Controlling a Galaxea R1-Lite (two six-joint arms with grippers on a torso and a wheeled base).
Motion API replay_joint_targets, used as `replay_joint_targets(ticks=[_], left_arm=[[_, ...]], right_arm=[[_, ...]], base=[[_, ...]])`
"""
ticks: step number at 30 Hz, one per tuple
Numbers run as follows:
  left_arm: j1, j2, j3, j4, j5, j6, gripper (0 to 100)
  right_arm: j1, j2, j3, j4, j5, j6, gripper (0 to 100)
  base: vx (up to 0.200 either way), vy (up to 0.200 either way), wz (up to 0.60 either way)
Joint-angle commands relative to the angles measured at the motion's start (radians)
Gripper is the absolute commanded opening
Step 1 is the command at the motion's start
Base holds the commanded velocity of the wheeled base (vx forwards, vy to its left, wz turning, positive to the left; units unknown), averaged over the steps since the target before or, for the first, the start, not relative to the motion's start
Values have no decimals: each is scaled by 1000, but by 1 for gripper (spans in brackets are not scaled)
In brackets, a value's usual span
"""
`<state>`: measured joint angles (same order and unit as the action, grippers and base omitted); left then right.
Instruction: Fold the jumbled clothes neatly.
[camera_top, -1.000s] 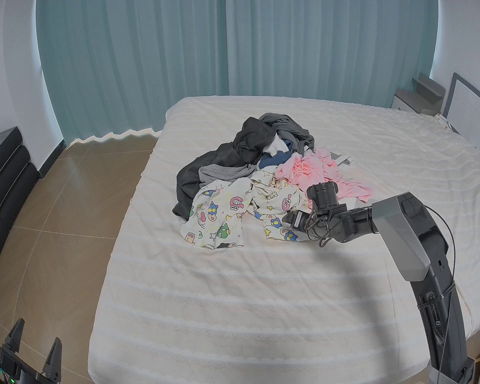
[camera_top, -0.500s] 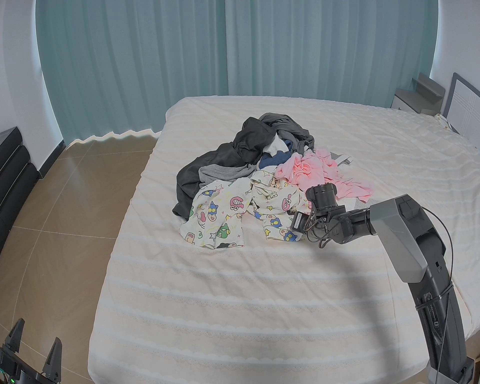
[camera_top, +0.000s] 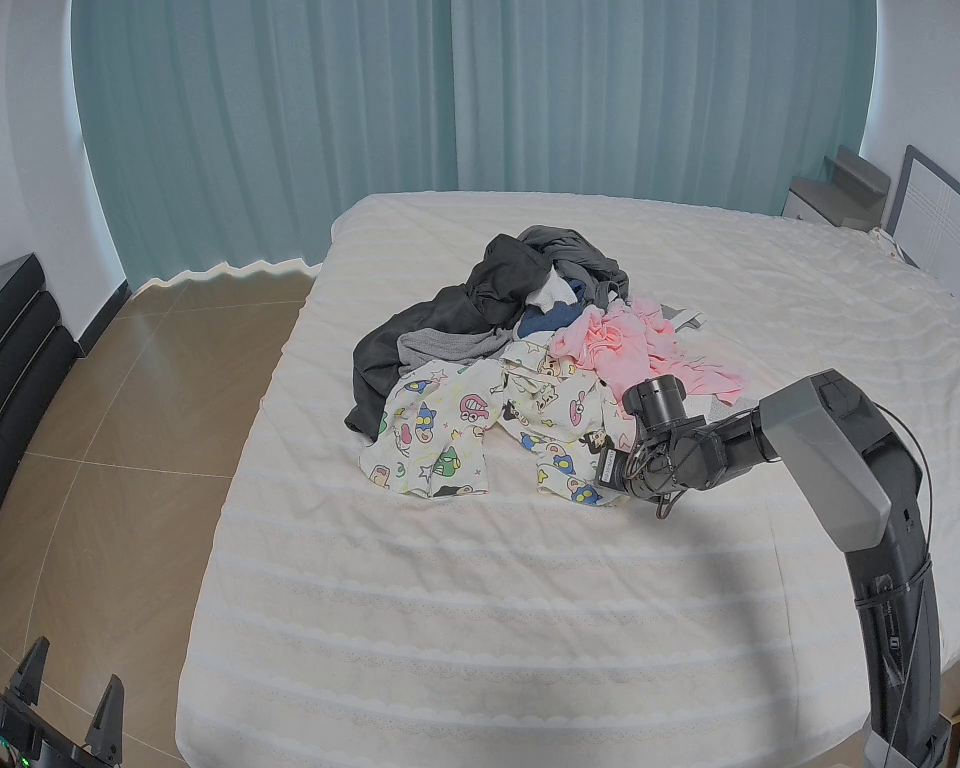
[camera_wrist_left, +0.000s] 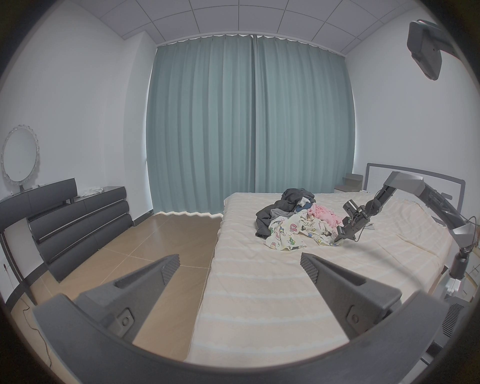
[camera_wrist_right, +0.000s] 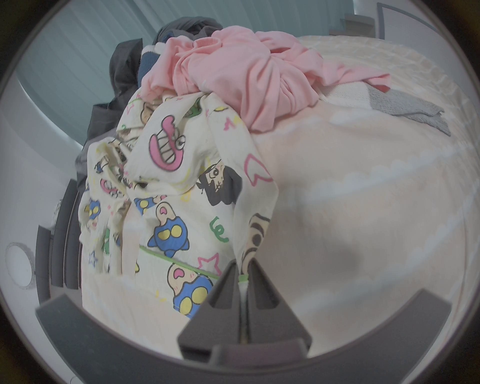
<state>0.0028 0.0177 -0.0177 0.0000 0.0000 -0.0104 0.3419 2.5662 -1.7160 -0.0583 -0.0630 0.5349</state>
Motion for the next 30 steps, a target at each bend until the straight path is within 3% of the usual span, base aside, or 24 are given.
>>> replay_joint_targets(ticks=[1,14,25,30], left_arm=[[0,-18,18,0,0,0,100],[0,-18,16,0,0,0,100],[0,-18,18,0,0,0,100],[0,-18,18,0,0,0,100]], right_arm=[[22,-218,257,-32,77,-36,0],[39,-477,823,-262,221,-168,0],[60,-586,1147,-383,315,-259,0],[80,-659,1336,-416,385,-357,0]], base=[[0,0,0],[0,0,0],[0,0,0],[0,0,0]])
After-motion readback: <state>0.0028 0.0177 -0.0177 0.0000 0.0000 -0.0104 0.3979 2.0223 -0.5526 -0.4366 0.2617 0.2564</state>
